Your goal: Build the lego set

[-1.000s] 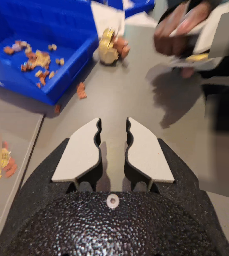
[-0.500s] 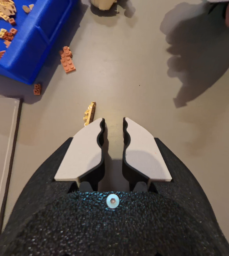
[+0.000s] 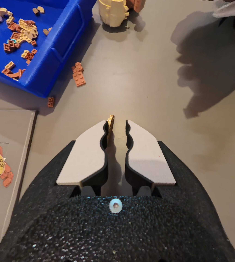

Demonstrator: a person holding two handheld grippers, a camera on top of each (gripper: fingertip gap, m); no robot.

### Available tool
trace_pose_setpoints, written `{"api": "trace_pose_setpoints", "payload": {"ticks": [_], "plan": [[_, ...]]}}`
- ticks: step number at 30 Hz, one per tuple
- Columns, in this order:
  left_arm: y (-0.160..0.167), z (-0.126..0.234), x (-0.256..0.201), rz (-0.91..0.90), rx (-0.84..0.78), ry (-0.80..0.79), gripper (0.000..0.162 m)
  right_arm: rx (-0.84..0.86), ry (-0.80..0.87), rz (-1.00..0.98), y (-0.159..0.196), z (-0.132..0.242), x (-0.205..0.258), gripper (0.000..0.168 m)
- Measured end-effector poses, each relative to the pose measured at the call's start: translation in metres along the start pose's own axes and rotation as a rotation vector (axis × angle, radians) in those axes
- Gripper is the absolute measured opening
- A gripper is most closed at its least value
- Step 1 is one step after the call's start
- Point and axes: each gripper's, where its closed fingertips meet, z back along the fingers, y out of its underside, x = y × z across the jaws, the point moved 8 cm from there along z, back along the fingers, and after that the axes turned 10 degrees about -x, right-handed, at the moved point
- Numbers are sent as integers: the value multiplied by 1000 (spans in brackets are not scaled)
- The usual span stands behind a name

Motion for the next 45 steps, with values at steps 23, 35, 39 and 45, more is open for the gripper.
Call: {"api": "trace_pose_setpoints", "payload": {"ticks": [23,35,39,45], "plan": [[2,43,-86,-217,-111,-69,23,11,-4,-5,4,-1,2,4],[10,28,-81,-305,-32,-73,3,19,1,-6,4,0,2,4],[12,31,-91,-397,-23,-106,3,21,-4,0,5,-1,3,4],[20,31,-111,-466,-24,-153,3,26,-8,-8,5,0,4,4]]}}
